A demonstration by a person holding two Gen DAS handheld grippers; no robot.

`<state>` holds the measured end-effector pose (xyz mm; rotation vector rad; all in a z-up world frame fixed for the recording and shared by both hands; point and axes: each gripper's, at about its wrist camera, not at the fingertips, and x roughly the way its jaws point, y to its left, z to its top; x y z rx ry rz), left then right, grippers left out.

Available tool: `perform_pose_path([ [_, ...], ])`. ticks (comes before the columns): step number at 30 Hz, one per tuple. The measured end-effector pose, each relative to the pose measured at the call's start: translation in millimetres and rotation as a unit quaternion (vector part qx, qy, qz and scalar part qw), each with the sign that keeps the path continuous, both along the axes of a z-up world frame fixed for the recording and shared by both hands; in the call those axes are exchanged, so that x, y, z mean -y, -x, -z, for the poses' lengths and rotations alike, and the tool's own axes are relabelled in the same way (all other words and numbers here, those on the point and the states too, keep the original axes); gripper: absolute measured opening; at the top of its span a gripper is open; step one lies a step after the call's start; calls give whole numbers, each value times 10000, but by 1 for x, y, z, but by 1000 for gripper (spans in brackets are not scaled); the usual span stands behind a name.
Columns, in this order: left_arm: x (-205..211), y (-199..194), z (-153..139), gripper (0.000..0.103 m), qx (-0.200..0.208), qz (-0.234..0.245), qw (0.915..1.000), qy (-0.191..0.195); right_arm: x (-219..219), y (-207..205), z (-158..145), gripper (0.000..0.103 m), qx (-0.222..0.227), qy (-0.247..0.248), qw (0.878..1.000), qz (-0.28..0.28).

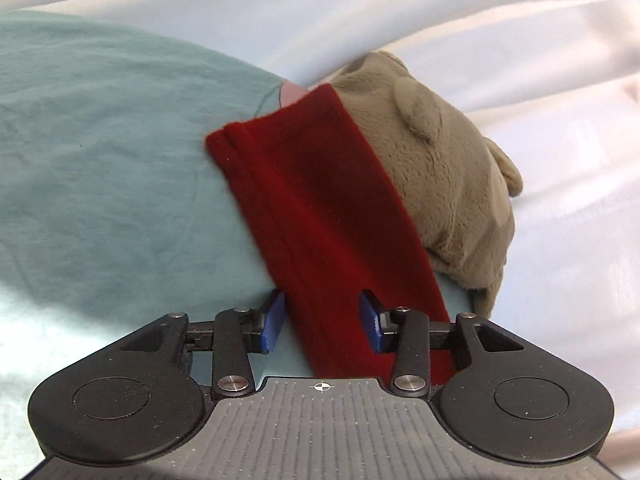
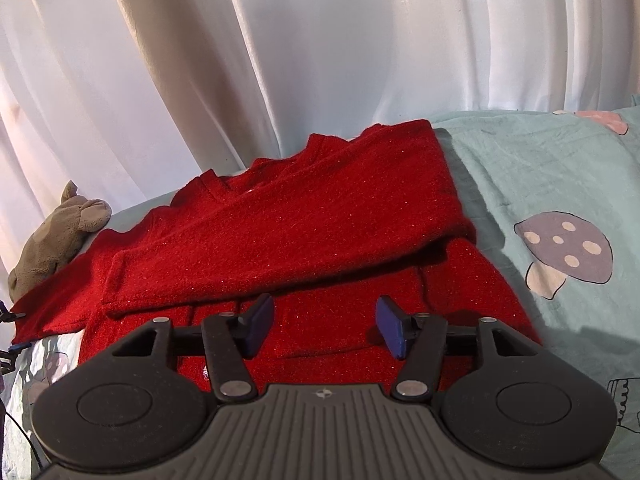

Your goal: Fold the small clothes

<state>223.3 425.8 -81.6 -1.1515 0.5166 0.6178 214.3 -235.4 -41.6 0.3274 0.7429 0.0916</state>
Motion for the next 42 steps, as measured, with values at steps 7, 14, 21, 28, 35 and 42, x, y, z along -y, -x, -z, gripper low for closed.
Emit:
perform_pose_path([
  [7, -21, 9, 10, 41, 457, -414, 9979, 198, -12, -5, -3, 60, 58, 64, 9999, -140],
  [14, -35, 2, 10, 13, 315, -638, 9975, -46, -11, -4, -3, 61, 21, 104, 9999, -100],
  [21, 14, -20, -56, 11, 312, 221, 9871, -1554, -7, -1, -5, 61, 54, 143, 9999, 11],
  [28, 151, -53, -127, 11, 941, 2137, 9251, -2995, -12, 0, -9, 61, 147, 132, 9998, -1],
  [35, 313, -89, -93, 12, 564, 4176, 8152, -3973, -15, 0, -8, 61, 161, 141, 9998, -46],
  [42, 361, -89, -42, 43, -138, 5039, 7702, -3907, -15, -3, -8, 61, 159, 122, 9996, -181],
])
